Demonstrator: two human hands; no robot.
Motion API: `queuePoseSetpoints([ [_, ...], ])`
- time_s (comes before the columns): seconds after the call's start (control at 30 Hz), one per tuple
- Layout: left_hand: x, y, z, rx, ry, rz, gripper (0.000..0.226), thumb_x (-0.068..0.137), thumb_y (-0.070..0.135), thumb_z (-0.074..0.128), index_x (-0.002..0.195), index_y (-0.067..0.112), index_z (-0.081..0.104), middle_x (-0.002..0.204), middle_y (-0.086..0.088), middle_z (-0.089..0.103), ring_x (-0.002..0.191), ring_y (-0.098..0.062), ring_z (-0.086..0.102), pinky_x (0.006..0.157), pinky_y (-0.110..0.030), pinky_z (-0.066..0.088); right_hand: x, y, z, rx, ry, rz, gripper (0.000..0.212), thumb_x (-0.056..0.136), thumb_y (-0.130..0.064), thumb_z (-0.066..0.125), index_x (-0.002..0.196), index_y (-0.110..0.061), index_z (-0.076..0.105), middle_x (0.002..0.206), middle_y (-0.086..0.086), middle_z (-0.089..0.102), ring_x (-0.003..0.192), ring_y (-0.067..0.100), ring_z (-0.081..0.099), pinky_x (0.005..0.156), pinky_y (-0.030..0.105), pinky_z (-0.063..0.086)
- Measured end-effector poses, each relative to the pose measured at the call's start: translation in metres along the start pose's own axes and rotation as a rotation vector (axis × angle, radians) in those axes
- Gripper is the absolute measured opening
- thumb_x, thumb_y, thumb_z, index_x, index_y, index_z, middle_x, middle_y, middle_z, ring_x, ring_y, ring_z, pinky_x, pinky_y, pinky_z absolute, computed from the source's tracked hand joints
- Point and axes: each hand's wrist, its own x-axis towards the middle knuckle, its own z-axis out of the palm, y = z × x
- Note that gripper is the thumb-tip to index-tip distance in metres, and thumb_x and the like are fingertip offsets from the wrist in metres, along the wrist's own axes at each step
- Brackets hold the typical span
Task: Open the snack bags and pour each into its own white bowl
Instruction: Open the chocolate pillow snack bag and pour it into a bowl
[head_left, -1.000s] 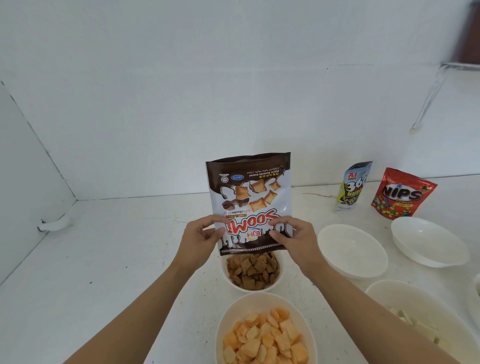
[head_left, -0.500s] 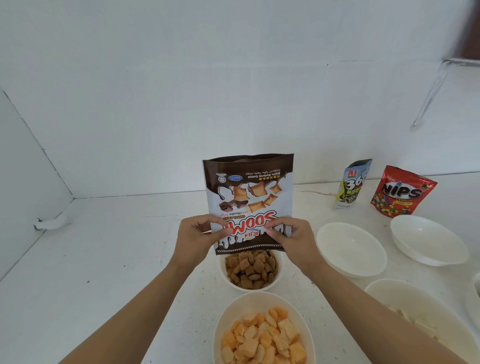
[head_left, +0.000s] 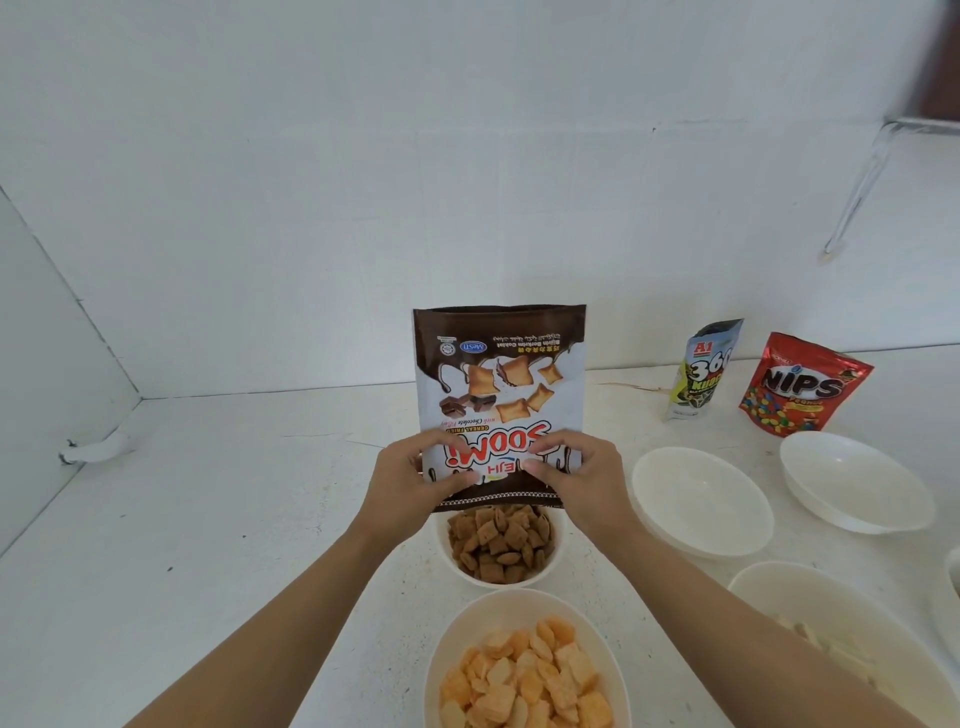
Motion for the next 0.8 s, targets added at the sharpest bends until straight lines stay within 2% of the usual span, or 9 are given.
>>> queuePoseSetpoints([
  [0.1, 0.003, 0.003, 0.0, 0.006, 0.031, 0.018, 0.023, 0.076, 0.015, 0.086, 0.092, 0.025, 0.073, 0.113, 0.016, 0.069, 0.111, -0.019, 0.065, 0.075, -0.037, 0.064, -0.001, -0.008, 0.003, -0.052, 0.009, -0.057, 0.017, 0.083, -0.01, 0.079, 0.089, -0.022, 0.069, 0.103, -0.012, 0.07, 0.104, 0.012, 0.065, 0.081, 0.032, 0.062],
  [0.17, 0.004, 0.003, 0.001, 0.027, 0.046, 0.017, 0.023, 0.077, 0.016, 0.085, 0.093, 0.027, 0.072, 0.114, 0.015, 0.068, 0.111, -0.019, 0.065, 0.074, -0.035, 0.064, -0.002, -0.01, 0.003, -0.069, 0.013, -0.081, 0.016, 0.084, -0.011, 0.077, 0.091, -0.021, 0.066, 0.103, -0.015, 0.068, 0.103, 0.008, 0.065, 0.081, 0.029, 0.061],
  [0.27, 0.003, -0.002, 0.002, 0.076, 0.007, -0.018, 0.025, 0.08, 0.02, 0.082, 0.101, 0.029, 0.071, 0.119, 0.014, 0.065, 0.111, -0.019, 0.064, 0.077, -0.033, 0.064, -0.002, -0.006, 0.002, -0.052, -0.022, -0.042, 0.017, 0.086, -0.009, 0.075, 0.095, -0.017, 0.064, 0.112, -0.005, 0.067, 0.108, 0.016, 0.064, 0.076, 0.028, 0.062],
  [0.33, 0.004, -0.004, -0.001, 0.142, -0.029, -0.01, 0.027, 0.084, 0.022, 0.079, 0.106, 0.031, 0.069, 0.122, 0.012, 0.064, 0.108, -0.02, 0.067, 0.075, -0.032, 0.064, -0.001, -0.005, -0.003, -0.076, -0.04, -0.027, 0.023, 0.088, -0.009, 0.073, 0.103, -0.021, 0.06, 0.118, -0.003, 0.065, 0.109, 0.017, 0.064, 0.074, 0.027, 0.062],
  [0.47, 0.009, 0.0, -0.015, 0.186, 0.02, -0.057, 0.022, 0.081, 0.022, 0.082, 0.099, 0.027, 0.069, 0.11, 0.004, 0.073, 0.091, -0.022, 0.074, 0.065, -0.036, 0.064, 0.003, -0.011, -0.013, -0.09, -0.044, 0.003, 0.031, 0.09, -0.016, 0.072, 0.109, -0.028, 0.052, 0.115, -0.006, 0.064, 0.098, 0.014, 0.067, 0.062, 0.025, 0.061],
  [0.6, 0.01, 0.007, -0.021, 0.208, -0.028, -0.137, 0.024, 0.078, 0.027, 0.083, 0.099, 0.024, 0.071, 0.107, 0.001, 0.073, 0.091, -0.023, 0.074, 0.069, -0.042, 0.065, 0.009, -0.018, -0.013, -0.145, 0.053, 0.037, 0.029, 0.088, -0.02, 0.075, 0.106, -0.028, 0.054, 0.115, -0.004, 0.06, 0.087, 0.005, 0.062, 0.054, 0.016, 0.055],
  [0.7, 0.007, 0.016, -0.021, 0.242, -0.034, -0.172, 0.03, 0.082, 0.029, 0.081, 0.11, 0.03, 0.071, 0.115, 0.004, 0.069, 0.089, -0.02, 0.074, 0.066, -0.035, 0.064, 0.013, -0.018, -0.013, -0.159, 0.099, 0.072, 0.033, 0.083, -0.023, 0.08, 0.106, -0.034, 0.058, 0.119, -0.005, 0.058, 0.102, 0.018, 0.063, 0.069, 0.028, 0.061],
  [0.8, 0.003, 0.031, -0.023, 0.192, -0.004, -0.15, 0.034, 0.084, 0.028, 0.079, 0.115, 0.037, 0.07, 0.129, 0.008, 0.059, 0.094, -0.017, 0.073, 0.066, -0.033, 0.064, 0.013, -0.025, -0.013, -0.11, 0.111, 0.044, 0.035, 0.082, -0.022, 0.081, 0.108, -0.036, 0.062, 0.122, -0.011, 0.052, 0.117, 0.019, 0.055, 0.092, 0.039, 0.058],
])
